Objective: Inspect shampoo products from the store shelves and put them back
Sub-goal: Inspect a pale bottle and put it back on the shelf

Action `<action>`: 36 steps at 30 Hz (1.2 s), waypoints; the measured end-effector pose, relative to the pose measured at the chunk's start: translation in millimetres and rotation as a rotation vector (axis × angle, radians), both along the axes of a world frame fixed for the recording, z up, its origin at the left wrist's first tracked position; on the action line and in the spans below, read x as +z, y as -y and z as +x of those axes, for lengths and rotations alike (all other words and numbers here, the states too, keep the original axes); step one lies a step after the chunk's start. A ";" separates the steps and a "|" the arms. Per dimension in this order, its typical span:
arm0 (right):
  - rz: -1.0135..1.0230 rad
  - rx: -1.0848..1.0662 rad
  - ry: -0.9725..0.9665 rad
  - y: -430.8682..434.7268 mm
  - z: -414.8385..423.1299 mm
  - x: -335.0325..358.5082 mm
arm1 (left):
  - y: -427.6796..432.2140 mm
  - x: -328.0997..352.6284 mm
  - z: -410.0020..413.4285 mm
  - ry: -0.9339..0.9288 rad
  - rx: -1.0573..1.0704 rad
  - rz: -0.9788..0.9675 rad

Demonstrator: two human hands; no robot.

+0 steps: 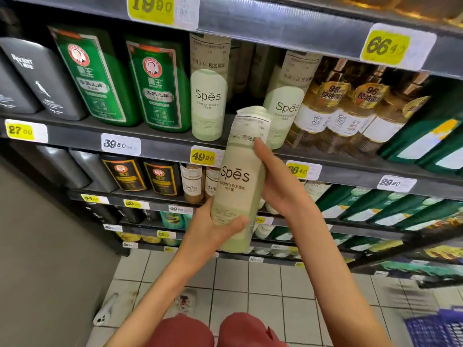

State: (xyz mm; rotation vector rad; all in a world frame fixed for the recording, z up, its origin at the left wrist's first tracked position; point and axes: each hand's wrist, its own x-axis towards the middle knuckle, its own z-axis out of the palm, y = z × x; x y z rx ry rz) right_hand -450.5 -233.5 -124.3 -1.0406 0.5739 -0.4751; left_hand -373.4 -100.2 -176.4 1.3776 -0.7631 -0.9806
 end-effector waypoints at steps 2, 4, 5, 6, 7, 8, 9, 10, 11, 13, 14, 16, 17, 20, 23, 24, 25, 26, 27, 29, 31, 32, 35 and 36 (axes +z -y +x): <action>0.187 0.136 0.137 0.5 -3.6 -9.1 | -4.5 -1.2 2.0 -0.236 -0.162 -0.017; 0.279 0.193 0.252 -2.2 -4.7 -15.1 | -7.1 -3.1 2.9 -0.435 -0.309 -0.037; 0.286 0.165 0.268 -3.9 -3.5 -17.7 | -8.0 -3.2 3.1 -0.489 -0.350 -0.048; 0.283 0.123 0.263 -5.5 -2.4 -19.3 | -8.7 -3.7 4.1 -0.516 -0.348 -0.035; 0.258 0.071 0.236 -6.7 -2.0 -20.3 | -8.9 -2.8 5.2 -0.529 -0.327 -0.008; 0.207 0.017 0.191 -7.7 -2.1 -20.3 | -9.0 -1.9 6.6 -0.478 -0.283 0.028; 0.130 -0.033 0.137 -8.3 -2.6 -19.3 | -8.7 0.0 7.2 -0.363 -0.235 0.061; 0.050 -0.083 0.077 -10.4 -2.3 -15.3 | -7.6 1.8 6.1 -0.183 -0.198 0.090; -0.025 -0.143 0.022 -12.5 -0.4 -12.2 | -6.0 3.3 2.1 0.021 -0.147 0.112; -0.127 -0.280 -0.098 -16.6 5.1 -8.6 | -2.2 5.0 -11.8 0.334 0.045 0.160; -0.162 -0.327 -0.140 -18.3 7.5 -6.8 | 0.7 6.1 -18.3 0.390 0.137 0.178; -0.203 -0.347 -0.181 -19.6 7.1 -2.2 | 4.8 8.1 -22.1 0.382 0.228 0.166; -0.187 -0.307 -0.162 -17.8 4.6 0.0 | 5.5 8.8 -19.3 0.332 0.218 0.143; 0.035 -0.036 0.023 -12.1 -8.3 7.8 | -0.3 13.2 -8.0 -0.135 -0.067 0.001; 0.227 0.098 0.183 -7.9 -13.4 4.6 | -6.9 12.4 -10.5 -0.696 -0.401 -0.154; 0.249 0.114 0.219 -7.4 -12.3 2.9 | -6.2 11.0 -10.8 -0.838 -0.453 -0.185; 0.247 0.113 0.234 -7.5 -11.1 0.4 | -5.5 9.6 -10.0 -0.944 -0.475 -0.194; 0.241 0.109 0.237 -8.1 -10.7 -2.7 | -5.5 7.4 -8.1 -0.993 -0.473 -0.192; 0.224 0.092 0.234 -7.8 -10.8 -5.6 | -6.8 3.6 -5.2 -0.996 -0.447 -0.187; 0.155 0.024 0.191 -7.3 -11.6 -9.1 | -10.8 -5.5 2.9 -0.866 -0.300 -0.132; 0.042 -0.079 0.070 -10.4 -7.5 -8.0 | -15.3 -5.6 6.4 -0.462 -0.141 0.000; -0.023 -0.149 -0.023 -12.9 -3.6 -8.1 | -14.8 -5.4 5.1 -0.171 -0.077 0.104; -0.161 -0.282 -0.219 -20.7 7.1 -12.5 | -7.1 -8.3 -7.9 0.361 0.111 0.277; -0.185 -0.275 -0.246 -23.9 8.9 -14.4 | -5.0 -9.5 -12.6 0.351 0.136 0.260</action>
